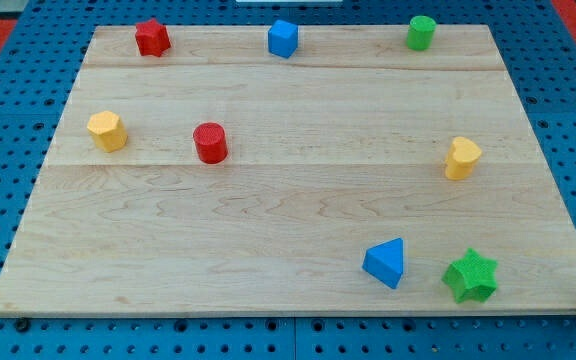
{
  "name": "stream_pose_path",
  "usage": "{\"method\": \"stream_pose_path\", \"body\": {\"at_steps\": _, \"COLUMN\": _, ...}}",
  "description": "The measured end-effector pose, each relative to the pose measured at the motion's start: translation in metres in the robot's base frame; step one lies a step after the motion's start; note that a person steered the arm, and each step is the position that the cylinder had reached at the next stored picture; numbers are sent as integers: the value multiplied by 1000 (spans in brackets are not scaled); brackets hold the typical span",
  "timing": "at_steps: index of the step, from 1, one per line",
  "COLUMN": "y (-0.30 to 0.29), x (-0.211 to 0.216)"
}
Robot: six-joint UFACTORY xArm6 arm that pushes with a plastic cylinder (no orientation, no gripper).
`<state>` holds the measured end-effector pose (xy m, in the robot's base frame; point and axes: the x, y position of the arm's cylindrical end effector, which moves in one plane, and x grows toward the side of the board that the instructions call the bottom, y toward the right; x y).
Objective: Push the green star closer to the blue triangle
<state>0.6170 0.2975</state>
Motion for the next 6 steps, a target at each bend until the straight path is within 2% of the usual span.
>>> {"method": "stream_pose_path", "body": {"at_steps": 2, "y": -57, "x": 0}}
{"method": "stream_pose_path", "body": {"at_steps": 4, "y": -139, "x": 2}}
{"method": "stream_pose_path", "body": {"at_steps": 6, "y": -154, "x": 1}}
